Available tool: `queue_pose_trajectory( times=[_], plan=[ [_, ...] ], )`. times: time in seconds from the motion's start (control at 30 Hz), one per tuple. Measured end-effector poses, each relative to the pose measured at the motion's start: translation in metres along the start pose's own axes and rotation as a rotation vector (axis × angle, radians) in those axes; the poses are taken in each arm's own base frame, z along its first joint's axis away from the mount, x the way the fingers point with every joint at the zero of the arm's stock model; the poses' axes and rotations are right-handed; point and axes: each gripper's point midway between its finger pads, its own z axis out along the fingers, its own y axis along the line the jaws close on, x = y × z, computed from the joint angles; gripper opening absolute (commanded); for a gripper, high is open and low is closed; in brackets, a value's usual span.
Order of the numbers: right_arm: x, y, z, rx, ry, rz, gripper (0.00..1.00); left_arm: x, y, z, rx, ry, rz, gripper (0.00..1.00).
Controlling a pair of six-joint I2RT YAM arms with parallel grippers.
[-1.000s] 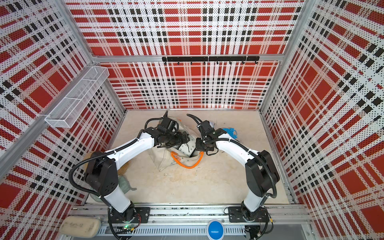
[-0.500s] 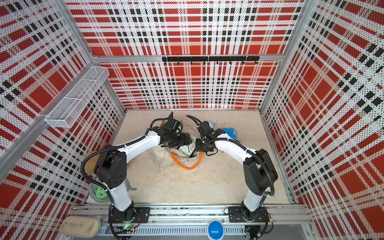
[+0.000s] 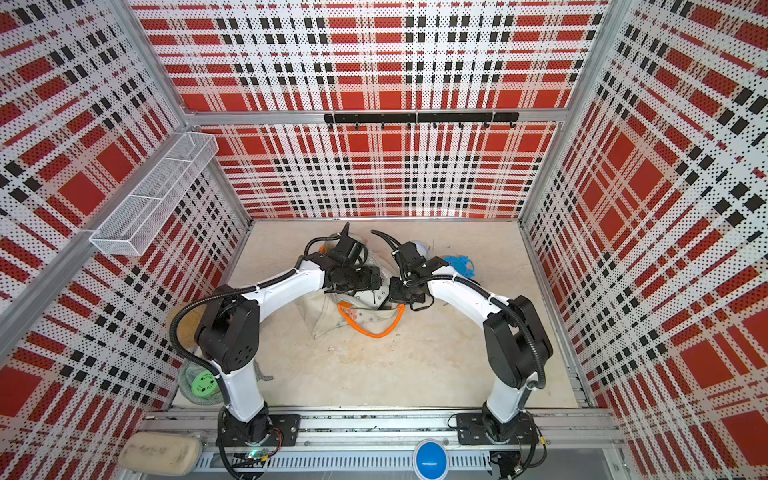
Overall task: Take the alarm clock out of the canvas bag
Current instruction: Pick up the alarm from the canvas bag.
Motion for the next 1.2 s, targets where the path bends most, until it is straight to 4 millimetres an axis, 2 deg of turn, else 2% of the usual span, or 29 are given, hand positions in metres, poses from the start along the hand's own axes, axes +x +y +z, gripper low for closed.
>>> queue_pose_trajectory(
  times=[0.2,0.4,0.67,0.83,1.1,1.2],
  plan=[
    [0.0,0.0,0.002,0.001,0.003,0.0,0.03,0.0,-0.005,0.007,0.023,0.016,0.009,1.0],
    [0.003,-0.003,0.005,0.012,0.018,-0.002,0.04,0.007,-0.008,0.016,0.084,0.069,0.023,0.92],
    [0.004,-0.004,0.007,0.016,0.025,-0.007,0.04,0.012,-0.012,0.013,0.132,0.104,0.022,0.83],
    [0.005,-0.005,0.009,0.024,0.035,-0.011,0.04,0.015,-0.022,0.006,0.17,0.117,0.021,0.74],
    [0.006,-0.008,0.008,0.041,0.039,-0.012,0.05,0.024,-0.037,-0.003,0.195,0.132,0.034,0.69],
    [0.006,-0.009,0.008,0.045,0.039,-0.013,0.05,0.028,-0.042,-0.006,0.199,0.137,0.044,0.63]
  ],
)
